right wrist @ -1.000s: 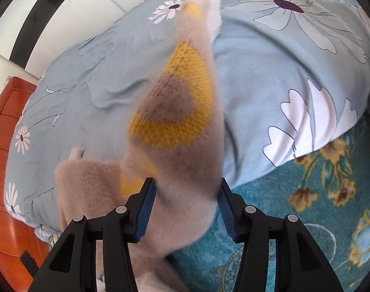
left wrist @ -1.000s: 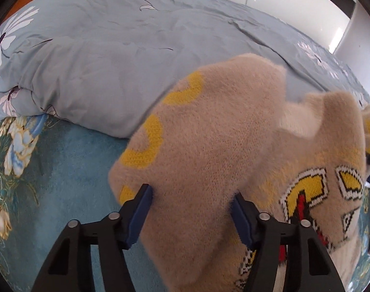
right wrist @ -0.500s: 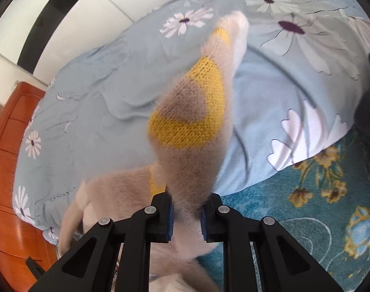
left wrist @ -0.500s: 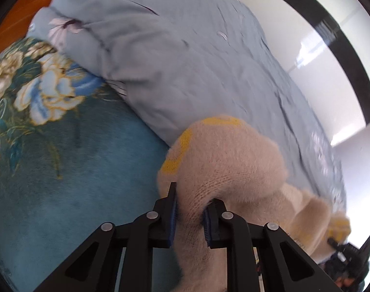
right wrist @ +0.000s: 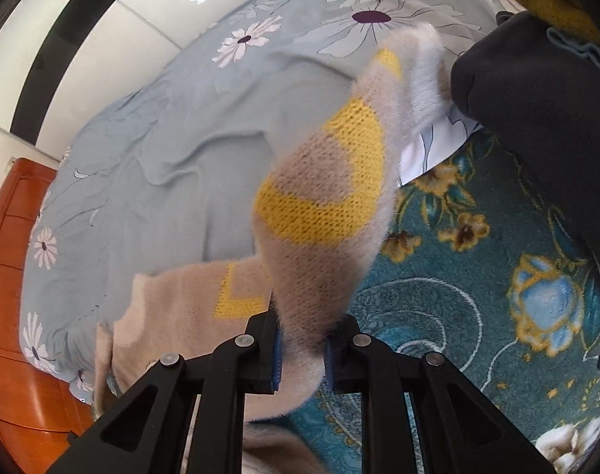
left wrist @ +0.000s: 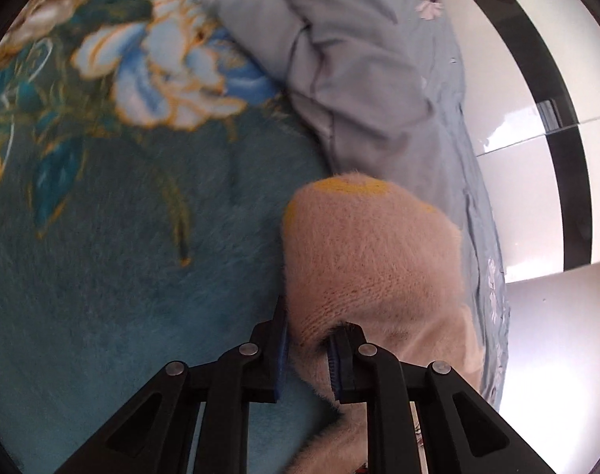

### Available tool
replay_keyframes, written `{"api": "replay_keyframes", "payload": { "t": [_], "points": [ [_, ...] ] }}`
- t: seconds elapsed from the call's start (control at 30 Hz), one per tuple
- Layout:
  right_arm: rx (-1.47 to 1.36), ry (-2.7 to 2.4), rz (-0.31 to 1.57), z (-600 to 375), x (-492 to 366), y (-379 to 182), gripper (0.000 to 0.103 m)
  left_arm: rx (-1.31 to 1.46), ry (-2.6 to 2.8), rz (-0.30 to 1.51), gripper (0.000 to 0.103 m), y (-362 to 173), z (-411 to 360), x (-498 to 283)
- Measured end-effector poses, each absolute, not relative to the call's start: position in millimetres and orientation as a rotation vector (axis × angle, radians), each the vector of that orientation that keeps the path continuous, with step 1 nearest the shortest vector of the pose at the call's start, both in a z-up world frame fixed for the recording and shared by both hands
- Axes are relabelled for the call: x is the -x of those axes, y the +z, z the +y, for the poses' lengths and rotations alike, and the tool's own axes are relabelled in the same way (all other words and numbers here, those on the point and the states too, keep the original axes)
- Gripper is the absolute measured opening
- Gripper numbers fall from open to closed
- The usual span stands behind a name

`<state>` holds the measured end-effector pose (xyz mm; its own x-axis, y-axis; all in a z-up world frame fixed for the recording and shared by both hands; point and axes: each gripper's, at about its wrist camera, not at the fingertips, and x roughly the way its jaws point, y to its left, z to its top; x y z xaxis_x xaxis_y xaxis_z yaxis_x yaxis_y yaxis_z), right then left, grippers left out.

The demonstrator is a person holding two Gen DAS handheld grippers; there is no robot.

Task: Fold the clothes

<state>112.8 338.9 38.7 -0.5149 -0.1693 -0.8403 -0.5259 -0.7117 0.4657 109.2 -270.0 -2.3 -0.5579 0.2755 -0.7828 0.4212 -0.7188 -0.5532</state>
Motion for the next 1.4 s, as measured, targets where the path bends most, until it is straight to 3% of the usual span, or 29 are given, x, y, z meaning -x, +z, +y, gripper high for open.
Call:
{"api": "replay_keyframes", "payload": {
  "t": [0.07, 0.13, 0.23, 0.3, 0.5, 0.77, 0.87, 0.93, 1.13, 1.27, 1.4],
  "points": [
    [1.426, 2.311, 1.055, 334.0, -107.2, 34.0, 0.017, -1.464, -2.408, 1.122, 0.021, -10.3, -270.1, -109.7],
    [1.437, 2.312, 1.052, 332.4, -105.7, 31.7, 0.017, -1.498, -2.372, 1.103, 0.033, -18.0, -270.0, -110.0],
    [1.452, 2.31, 1.053, 331.1, -105.0, 29.0, 0.017, -1.535, -2.438, 0.632, 0.05, 5.1, -243.6, -97.3],
    [1.461, 2.308, 1.056, 330.3, -104.6, 27.2, 0.017, -1.524, -2.466, 0.356, 0.056, 17.4, -224.1, -88.8],
    [1.477, 2.29, 1.072, 327.4, -100.1, 22.0, 0.018, -1.453, -2.509, -0.281, 0.061, 36.0, -184.7, -68.2],
    [1.487, 2.273, 1.083, 326.7, -97.2, 19.0, 0.019, -1.406, -2.594, -0.127, 0.06, 48.8, -207.4, -56.5],
    [1.489, 2.272, 1.077, 325.2, -95.5, 18.8, 0.02, -1.386, -2.625, -0.068, 0.045, 53.6, -215.9, -52.1],
    [1.492, 2.27, 1.073, 324.5, -95.3, 19.1, 0.02, -1.373, -2.644, -0.027, 0.022, 56.7, -221.7, -49.2],
    [1.494, 2.276, 1.066, 327.6, -90.2, 21.7, 0.02, -1.294, -2.619, 0.675, 0.013, 57.5, -288.6, -71.4],
    [1.492, 2.272, 1.07, 327.1, -96.2, 20.8, 0.02, -1.229, -2.434, 1.18, 0.013, 19.0, -348.6, -92.2],
    [1.501, 2.253, 1.074, 327.3, -100.9, 18.1, 0.02, -1.221, -2.3, 1.351, 0.013, -18.2, -369.2, -107.1]
  ]
}}
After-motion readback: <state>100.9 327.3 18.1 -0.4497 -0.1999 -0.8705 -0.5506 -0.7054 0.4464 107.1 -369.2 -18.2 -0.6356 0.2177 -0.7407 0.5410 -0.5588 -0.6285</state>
